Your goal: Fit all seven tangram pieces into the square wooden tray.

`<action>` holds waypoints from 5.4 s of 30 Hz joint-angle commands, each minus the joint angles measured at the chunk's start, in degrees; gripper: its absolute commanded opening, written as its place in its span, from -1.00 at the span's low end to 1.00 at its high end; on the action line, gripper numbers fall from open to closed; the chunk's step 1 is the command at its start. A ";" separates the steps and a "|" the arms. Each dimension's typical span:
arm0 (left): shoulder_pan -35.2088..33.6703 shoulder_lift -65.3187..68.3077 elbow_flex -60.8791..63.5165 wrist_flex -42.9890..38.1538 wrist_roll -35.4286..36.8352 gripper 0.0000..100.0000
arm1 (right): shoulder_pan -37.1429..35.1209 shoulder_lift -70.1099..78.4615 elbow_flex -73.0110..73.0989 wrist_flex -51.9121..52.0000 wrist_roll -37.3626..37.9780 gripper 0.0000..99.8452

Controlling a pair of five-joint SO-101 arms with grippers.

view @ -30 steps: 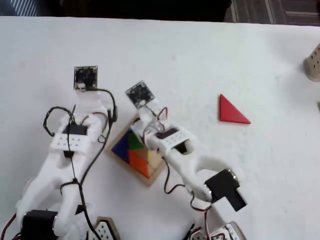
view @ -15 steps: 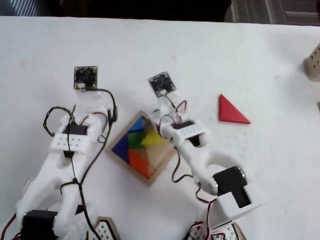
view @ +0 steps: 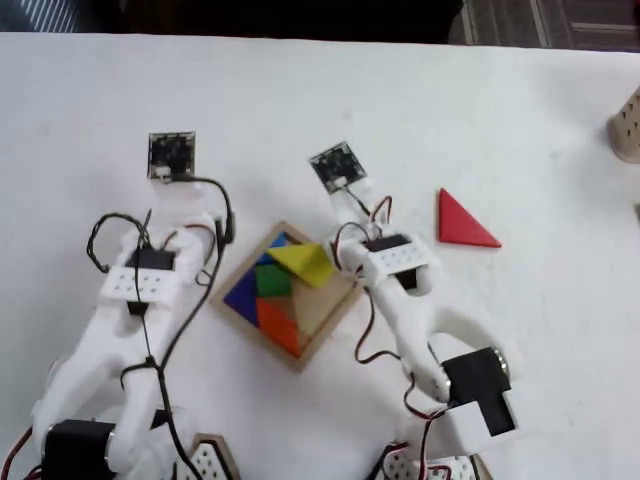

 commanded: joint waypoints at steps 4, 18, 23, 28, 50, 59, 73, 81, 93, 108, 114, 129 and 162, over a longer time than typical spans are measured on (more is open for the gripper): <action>-0.57 -0.13 -3.08 -2.55 -0.26 -0.65 | 0.57 -3.03 -2.11 3.91 1.32 -0.96; 1.27 -0.40 -2.81 -2.11 -0.44 -0.65 | 2.07 -15.87 -1.76 19.38 -3.34 -0.96; 3.21 -0.40 -2.73 -2.02 -0.26 -0.65 | 6.64 -18.15 0.09 16.13 -9.93 -0.96; 8.04 -0.04 -3.43 -3.60 -0.09 -0.65 | 12.79 -17.36 0.09 13.32 -10.20 -0.96; 25.19 37.76 -37.19 -4.48 6.33 -0.96 | 20.35 -9.89 -0.62 8.75 -13.98 -0.96; 25.01 39.60 -35.87 -2.02 6.68 -0.96 | 20.18 -9.36 -0.53 7.52 -13.89 -0.96; 26.07 25.36 -20.40 2.73 6.77 -0.96 | 19.38 -9.27 -0.26 6.46 -13.89 -0.96; 28.09 17.80 -12.13 2.73 6.77 -0.96 | 19.30 -9.27 -0.18 6.46 -11.25 -0.96; 26.86 7.08 -6.15 -3.96 6.68 -0.96 | 18.07 -9.27 -0.18 6.64 -10.81 -0.96; 34.51 27.65 -18.37 -9.05 10.37 -0.96 | 17.80 -7.25 -0.62 6.46 -10.73 -0.96; 32.13 25.19 -17.67 0.09 10.37 -0.96 | 17.80 -7.25 -0.70 6.37 -10.73 -0.96; 32.31 8.22 -7.38 1.49 10.29 -0.96 | 17.71 -7.25 -0.70 6.37 -10.73 -0.96; 37.23 14.11 -5.36 7.82 3.69 -0.95 | 17.80 -7.08 -0.70 6.37 -10.73 -0.96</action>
